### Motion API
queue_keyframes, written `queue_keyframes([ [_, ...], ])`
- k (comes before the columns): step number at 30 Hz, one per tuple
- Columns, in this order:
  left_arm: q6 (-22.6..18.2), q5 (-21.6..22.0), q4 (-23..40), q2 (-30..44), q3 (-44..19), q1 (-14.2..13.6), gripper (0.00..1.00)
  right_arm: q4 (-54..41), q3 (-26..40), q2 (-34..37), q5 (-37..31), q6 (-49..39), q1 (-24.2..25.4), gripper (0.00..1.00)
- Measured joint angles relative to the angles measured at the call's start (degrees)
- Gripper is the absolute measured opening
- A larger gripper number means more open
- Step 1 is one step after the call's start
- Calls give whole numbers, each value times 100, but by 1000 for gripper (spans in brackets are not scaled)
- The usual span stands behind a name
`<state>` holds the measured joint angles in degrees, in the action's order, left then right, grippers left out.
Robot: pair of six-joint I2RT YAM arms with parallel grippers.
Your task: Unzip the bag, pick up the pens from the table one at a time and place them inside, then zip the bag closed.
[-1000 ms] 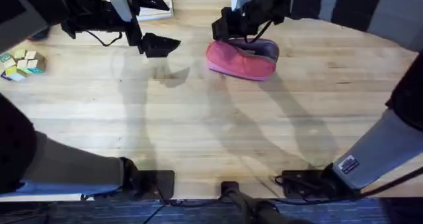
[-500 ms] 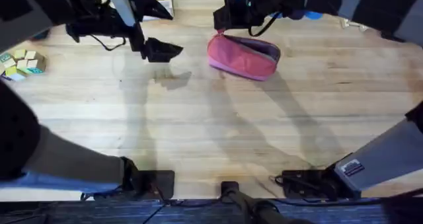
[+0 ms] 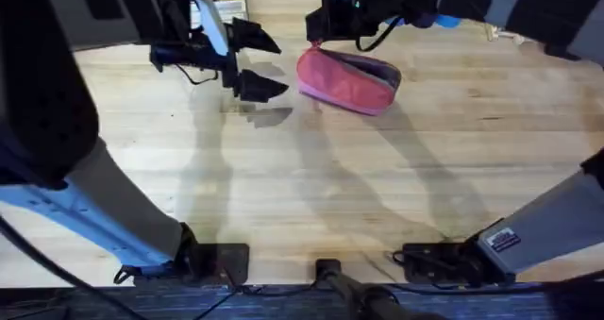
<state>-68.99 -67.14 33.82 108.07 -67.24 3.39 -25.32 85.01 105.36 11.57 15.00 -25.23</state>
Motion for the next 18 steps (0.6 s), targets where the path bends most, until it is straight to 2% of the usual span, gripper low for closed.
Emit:
queue_keyframes([
  [11,458,-174,-895,256,0,-320,947,0,0,0,0,0,0,33],
  [18,604,-67,-974,256,0,-620,933,0,0,0,0,0,0,33],
])
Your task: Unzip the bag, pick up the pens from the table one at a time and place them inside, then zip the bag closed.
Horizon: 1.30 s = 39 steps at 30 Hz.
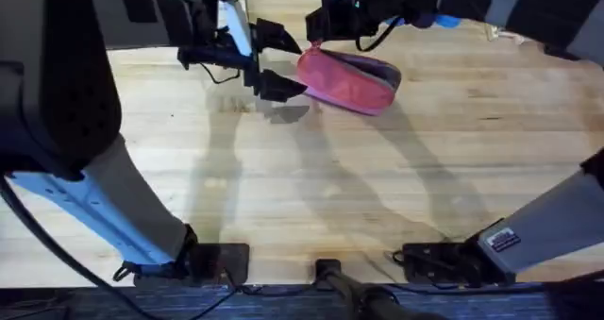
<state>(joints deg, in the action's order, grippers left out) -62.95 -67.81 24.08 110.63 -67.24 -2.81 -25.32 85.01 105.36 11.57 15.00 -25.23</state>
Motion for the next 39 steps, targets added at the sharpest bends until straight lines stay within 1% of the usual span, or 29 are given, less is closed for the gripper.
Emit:
queue_keyframes([
  [4,151,124,-223,0,0,-150,924,0,0,0,0,2,0,33],
  [8,289,230,-494,0,0,-194,823,0,0,0,0,0,0,33],
  [11,468,371,-730,0,0,-192,717,0,0,0,0,0,0,33],
  [12,502,409,-799,0,0,-192,699,0,0,1,0,0,0,33],
  [15,584,483,-950,0,0,-207,664,2,0,0,0,1,0,33],
  [19,649,585,-1129,17,0,-271,653,4,0,0,0,1,0,33],
  [22,802,614,-1347,122,0,-324,617,5,0,1,0,2,0,33],
  [24,938,612,-1433,220,0,-338,564,4,0,0,0,0,0,33],
  [26,1039,592,-1453,281,0,-338,464,4,0,2,0,0,0,32],
  [29,1107,584,-1574,302,0,-349,226,4,0,0,-4,0,0,32],
  [31,1135,577,-1617,304,0,-363,99,4,0,2,-4,0,0,32],
  [32,1133,579,-1625,304,0,-365,62,4,0,0,-4,0,0,32],
  [34,1145,575,-1634,304,0,-365,47,4,0,0,-4,0,0,32],
  [39,1154,575,-1636,304,0,-365,45,2,0,0,-17,0,0,32],
])
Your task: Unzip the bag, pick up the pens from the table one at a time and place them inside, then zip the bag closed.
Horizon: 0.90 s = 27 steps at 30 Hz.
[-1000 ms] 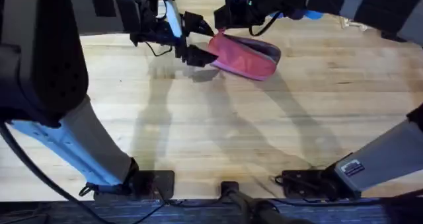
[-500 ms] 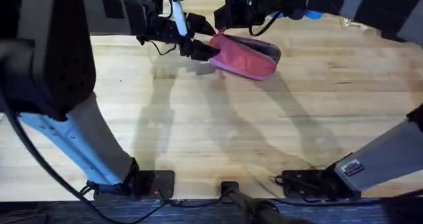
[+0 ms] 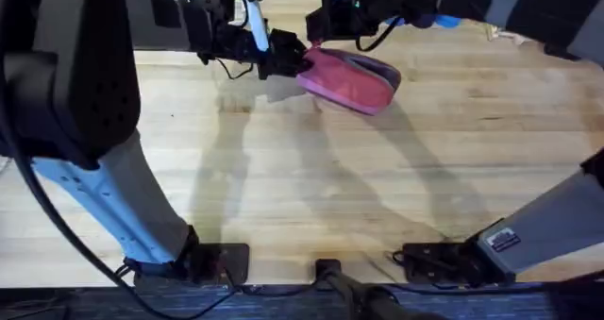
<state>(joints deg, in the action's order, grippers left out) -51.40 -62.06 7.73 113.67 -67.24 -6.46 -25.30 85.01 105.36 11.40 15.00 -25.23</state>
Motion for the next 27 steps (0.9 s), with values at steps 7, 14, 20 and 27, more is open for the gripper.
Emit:
queue_keyframes([
  [7,1,22,2,0,0,-4,44,-188,0,0,-272,-81,-35,32],
  [14,1,9,13,0,0,-15,44,-488,0,-44,-533,-247,-50,32],
  [20,1,-74,15,0,0,-55,44,-668,0,-126,-662,-303,-1,32],
  [27,5,17,61,68,0,-37,44,-1217,0,-469,-996,-437,513,33],
])
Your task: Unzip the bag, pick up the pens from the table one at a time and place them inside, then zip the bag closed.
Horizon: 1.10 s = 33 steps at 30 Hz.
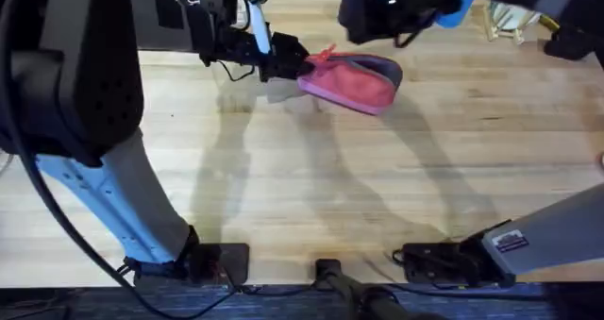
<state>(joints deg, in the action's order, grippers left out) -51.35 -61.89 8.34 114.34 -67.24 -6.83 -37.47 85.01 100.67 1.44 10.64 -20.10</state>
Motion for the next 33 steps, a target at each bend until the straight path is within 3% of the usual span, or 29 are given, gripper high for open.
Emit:
queue_keyframes([
  [9,0,2,0,0,0,0,43,-333,0,-95,-101,-179,208,31],
  [22,1,2,2,-1,0,0,43,-362,0,-593,-12,-232,-178,33],
  [23,0,2,0,0,0,0,43,-377,0,-687,-9,-221,-203,93],
  [29,0,2,0,0,0,0,42,-529,0,-1135,-9,-256,-332,953],
  [30,0,2,2,-2,0,0,42,-551,0,-1248,-9,-273,-379,996],
  [33,0,2,2,-2,0,0,42,-560,0,-1332,-9,-276,-423,997],
])
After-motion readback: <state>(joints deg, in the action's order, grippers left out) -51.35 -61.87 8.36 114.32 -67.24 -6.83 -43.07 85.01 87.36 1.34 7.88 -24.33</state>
